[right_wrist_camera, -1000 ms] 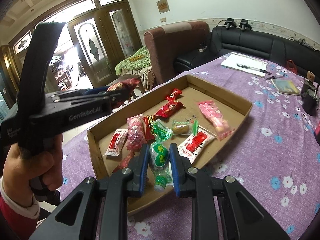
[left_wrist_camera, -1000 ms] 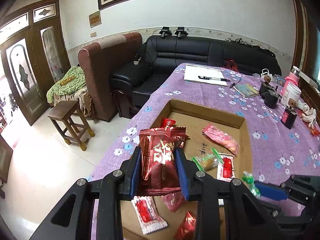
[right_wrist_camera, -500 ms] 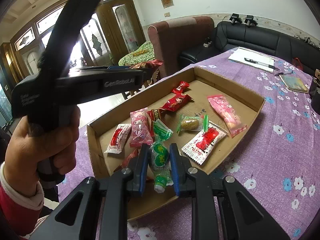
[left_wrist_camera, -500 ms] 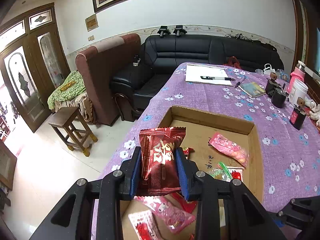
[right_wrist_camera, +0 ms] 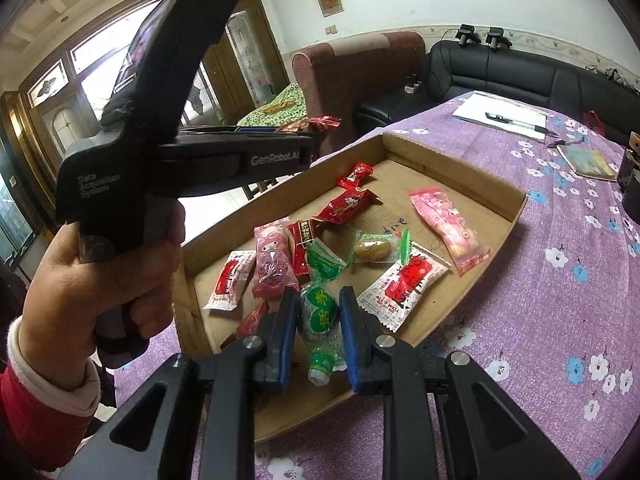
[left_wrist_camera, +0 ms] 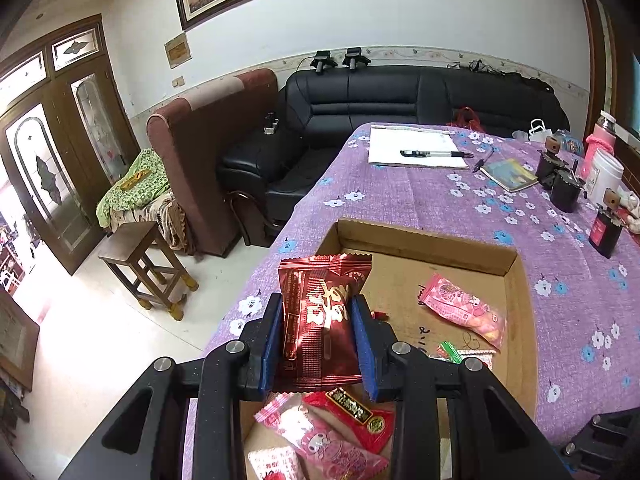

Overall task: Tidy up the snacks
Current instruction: 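Carry the red-gold bag and green sweet over the cardboard tray, then open both tools over the tray to drop the snacks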

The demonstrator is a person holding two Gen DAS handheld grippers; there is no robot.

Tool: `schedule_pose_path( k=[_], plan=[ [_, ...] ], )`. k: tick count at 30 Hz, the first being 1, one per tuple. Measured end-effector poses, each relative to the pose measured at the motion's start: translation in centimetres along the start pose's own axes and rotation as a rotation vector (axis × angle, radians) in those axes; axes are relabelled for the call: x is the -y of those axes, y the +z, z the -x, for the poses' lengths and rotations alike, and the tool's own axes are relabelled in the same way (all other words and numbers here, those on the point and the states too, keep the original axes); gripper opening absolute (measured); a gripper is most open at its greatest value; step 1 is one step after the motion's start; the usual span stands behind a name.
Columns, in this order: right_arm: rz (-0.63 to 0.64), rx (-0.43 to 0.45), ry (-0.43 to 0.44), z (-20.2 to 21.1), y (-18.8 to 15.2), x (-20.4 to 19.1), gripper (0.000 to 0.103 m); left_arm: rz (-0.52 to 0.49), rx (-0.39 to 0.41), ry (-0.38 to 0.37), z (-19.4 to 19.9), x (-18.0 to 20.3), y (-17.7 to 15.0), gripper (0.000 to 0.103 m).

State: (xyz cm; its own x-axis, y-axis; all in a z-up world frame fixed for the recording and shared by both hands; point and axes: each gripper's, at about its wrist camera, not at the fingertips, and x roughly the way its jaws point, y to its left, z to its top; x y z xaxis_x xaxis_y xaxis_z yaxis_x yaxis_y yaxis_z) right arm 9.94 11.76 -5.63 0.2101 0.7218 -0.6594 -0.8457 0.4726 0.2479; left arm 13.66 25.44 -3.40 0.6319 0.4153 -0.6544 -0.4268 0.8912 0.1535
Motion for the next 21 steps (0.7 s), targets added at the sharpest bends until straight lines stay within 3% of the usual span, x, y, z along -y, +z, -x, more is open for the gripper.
schedule_pose_path(
  k=[21],
  plan=[
    [0.004,-0.030,0.021,-0.9,-0.5,-0.8,0.021,-0.043,-0.065,-0.007,-3.6,1.5,1.3,0.036]
  ],
)
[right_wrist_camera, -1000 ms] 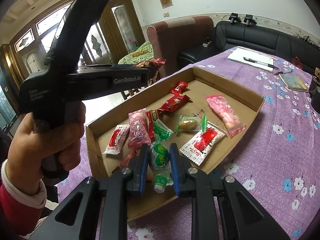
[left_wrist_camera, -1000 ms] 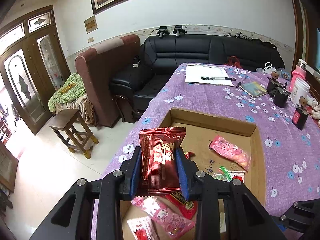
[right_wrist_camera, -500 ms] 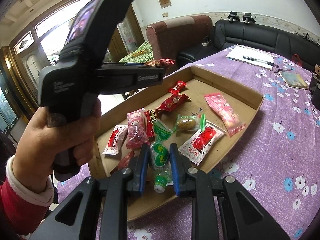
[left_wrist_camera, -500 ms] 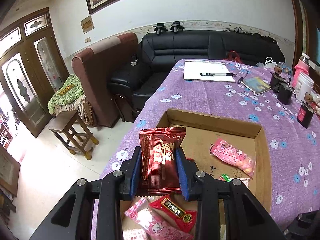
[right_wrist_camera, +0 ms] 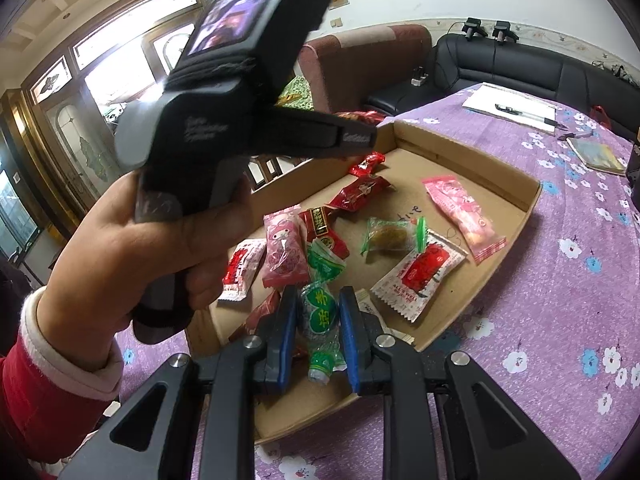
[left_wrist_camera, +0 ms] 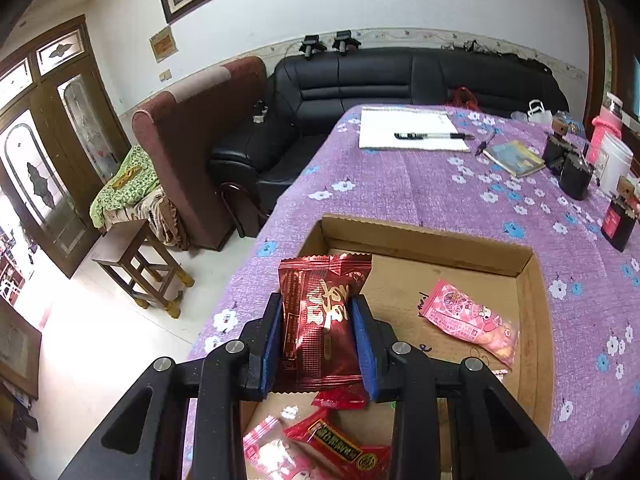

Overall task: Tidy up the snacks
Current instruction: 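Open both tools over the tray to drop the snacks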

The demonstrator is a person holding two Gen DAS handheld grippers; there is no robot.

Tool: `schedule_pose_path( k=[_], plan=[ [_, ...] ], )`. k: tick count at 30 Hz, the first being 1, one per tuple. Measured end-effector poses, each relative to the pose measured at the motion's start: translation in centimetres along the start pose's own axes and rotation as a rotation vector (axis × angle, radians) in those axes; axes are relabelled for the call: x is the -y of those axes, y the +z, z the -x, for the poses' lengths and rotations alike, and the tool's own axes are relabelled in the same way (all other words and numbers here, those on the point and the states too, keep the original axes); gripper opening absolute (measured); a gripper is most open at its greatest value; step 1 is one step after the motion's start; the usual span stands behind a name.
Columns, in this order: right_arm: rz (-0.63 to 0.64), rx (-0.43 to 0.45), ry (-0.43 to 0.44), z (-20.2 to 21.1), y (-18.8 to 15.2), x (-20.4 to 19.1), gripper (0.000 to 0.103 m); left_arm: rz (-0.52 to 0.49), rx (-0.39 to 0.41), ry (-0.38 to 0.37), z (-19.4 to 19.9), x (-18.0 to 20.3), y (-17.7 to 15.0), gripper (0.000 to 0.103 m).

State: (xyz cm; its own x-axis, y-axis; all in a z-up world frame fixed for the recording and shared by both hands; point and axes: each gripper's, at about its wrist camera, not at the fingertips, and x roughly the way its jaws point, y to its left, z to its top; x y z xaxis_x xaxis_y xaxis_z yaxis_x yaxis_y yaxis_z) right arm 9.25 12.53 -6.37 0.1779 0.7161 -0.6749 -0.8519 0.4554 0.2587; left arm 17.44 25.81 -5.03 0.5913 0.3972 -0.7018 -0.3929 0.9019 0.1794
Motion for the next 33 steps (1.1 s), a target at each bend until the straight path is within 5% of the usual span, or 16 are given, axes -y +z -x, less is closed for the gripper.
schedule_pose_path(
  k=[11,13,15,18,28,33],
  plan=[
    [-0.006,-0.030,-0.011,-0.8,-0.5,0.2,0.021,-0.001,-0.087,-0.047,-2.6,0.9,0.4,0.042],
    [-0.008,-0.031,-0.011,-0.9,-0.6,0.1,0.021,0.000,-0.098,-0.057,-2.8,1.0,0.4,0.057],
    [-0.010,-0.028,-0.014,-0.8,-0.6,0.0,0.033,-0.004,-0.100,-0.059,-2.9,1.1,0.3,0.069],
    [-0.009,-0.015,-0.028,-0.4,-0.6,0.0,0.060,0.000,-0.093,-0.057,-2.5,1.1,0.4,0.071],
    [-0.025,0.037,-0.045,2.2,-0.8,0.0,0.061,0.014,-0.039,-0.015,1.6,0.0,0.1,0.084],
    [-0.046,0.094,-0.067,5.5,-1.8,0.3,0.072,0.022,0.005,-0.002,5.4,-0.6,-1.1,0.092]
  ],
)
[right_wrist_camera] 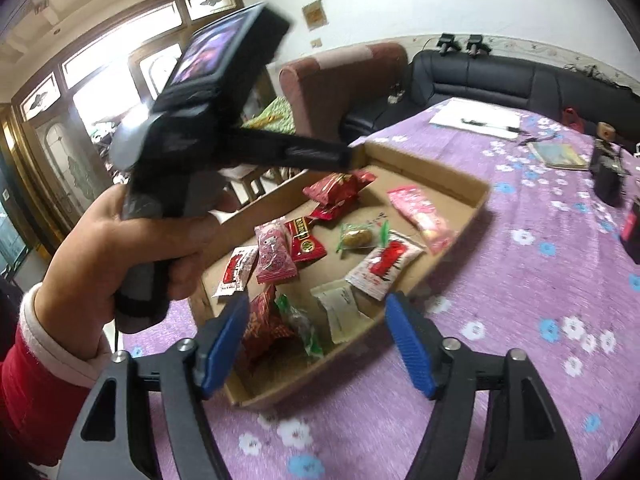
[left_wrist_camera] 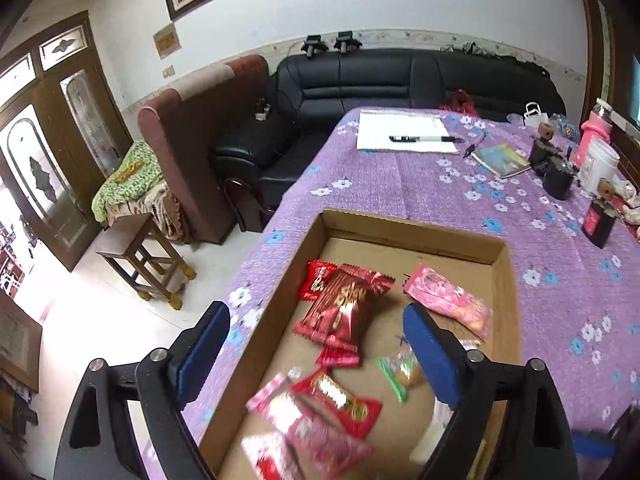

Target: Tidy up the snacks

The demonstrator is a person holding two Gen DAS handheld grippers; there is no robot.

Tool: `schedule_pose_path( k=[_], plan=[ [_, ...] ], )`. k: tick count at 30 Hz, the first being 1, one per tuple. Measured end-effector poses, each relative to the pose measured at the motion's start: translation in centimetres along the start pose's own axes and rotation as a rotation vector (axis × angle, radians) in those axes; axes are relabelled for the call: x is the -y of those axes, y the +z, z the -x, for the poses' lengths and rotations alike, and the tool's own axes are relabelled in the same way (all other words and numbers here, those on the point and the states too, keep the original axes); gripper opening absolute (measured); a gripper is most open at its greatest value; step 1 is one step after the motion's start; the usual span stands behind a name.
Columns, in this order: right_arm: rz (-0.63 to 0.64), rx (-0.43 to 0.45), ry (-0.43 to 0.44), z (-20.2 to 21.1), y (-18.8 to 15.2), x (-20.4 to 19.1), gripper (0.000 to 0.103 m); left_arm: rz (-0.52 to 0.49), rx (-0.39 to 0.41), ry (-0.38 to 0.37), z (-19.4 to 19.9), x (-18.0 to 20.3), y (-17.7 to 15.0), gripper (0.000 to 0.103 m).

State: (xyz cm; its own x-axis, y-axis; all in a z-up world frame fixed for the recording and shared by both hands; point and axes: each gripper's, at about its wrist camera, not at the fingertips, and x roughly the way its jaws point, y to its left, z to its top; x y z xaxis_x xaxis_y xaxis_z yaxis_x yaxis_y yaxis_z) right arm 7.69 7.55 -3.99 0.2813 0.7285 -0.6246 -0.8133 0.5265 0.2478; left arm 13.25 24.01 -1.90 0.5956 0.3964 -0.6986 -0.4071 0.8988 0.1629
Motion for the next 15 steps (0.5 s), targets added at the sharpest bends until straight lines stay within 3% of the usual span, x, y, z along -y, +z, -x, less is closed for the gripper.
schedule_pose_path(
  k=[7,15],
  plan=[
    [-0.054,0.080,-0.027,5.2,-1.9,1.1,0.080,0.080,0.003,-0.065,4.4,-0.9,-3.0,0.095],
    [-0.102,0.118,-0.055,9.6,-5.5,1.9,0.081,0.166,-0.026,-0.051,7.7,-1.8,-7.4,0.095]
  ],
)
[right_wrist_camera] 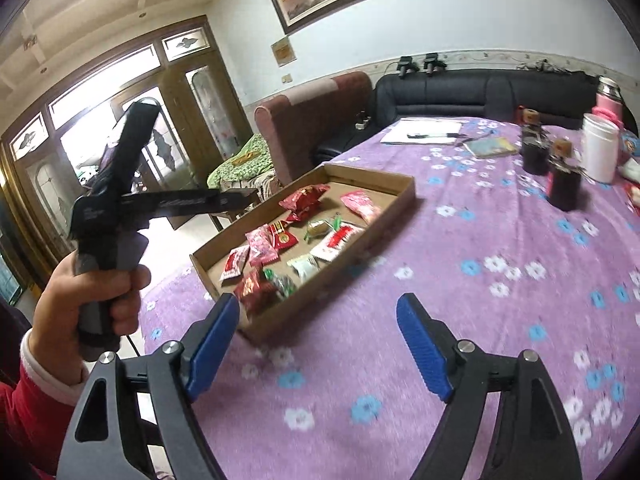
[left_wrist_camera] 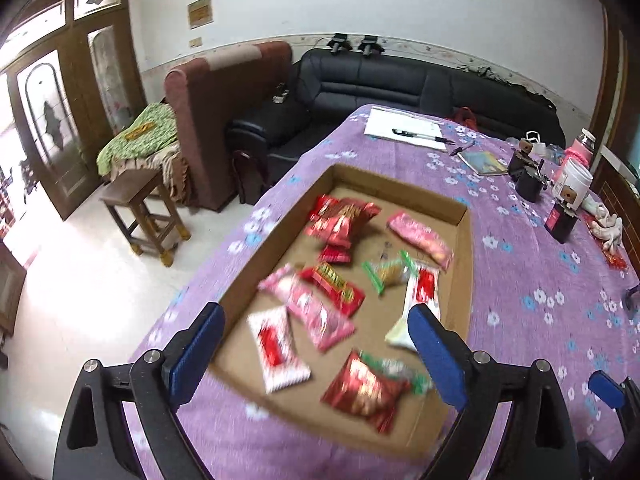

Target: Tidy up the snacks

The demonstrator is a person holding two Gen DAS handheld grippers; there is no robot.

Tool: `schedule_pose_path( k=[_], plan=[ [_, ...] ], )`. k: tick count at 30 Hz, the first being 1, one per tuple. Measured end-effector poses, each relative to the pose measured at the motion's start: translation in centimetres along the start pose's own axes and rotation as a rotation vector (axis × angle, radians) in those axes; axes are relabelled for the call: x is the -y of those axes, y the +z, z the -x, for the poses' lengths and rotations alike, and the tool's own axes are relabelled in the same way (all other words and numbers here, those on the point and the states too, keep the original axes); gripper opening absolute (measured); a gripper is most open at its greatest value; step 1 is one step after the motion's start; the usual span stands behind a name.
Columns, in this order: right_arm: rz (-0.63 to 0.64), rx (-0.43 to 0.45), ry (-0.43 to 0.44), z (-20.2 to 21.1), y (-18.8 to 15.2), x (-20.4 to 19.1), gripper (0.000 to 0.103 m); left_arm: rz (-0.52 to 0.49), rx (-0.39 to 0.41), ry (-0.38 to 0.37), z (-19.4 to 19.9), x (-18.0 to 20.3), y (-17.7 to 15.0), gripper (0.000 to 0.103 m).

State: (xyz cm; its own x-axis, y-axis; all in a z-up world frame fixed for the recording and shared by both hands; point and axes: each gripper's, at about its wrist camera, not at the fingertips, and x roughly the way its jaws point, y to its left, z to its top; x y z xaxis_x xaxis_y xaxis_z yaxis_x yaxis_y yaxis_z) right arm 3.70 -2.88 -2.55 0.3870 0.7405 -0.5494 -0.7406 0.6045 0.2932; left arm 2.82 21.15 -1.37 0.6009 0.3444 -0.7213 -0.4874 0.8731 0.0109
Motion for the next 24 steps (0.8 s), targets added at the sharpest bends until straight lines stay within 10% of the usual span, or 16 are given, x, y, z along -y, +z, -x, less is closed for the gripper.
schedule_pose_path(
  k=[24],
  plan=[
    [0.002,0.009,0.017,3.4,-5.5,-2.3,0.081,0.004,0.093,0.107,6.7,-2.6,-7.2,0.096]
  ],
)
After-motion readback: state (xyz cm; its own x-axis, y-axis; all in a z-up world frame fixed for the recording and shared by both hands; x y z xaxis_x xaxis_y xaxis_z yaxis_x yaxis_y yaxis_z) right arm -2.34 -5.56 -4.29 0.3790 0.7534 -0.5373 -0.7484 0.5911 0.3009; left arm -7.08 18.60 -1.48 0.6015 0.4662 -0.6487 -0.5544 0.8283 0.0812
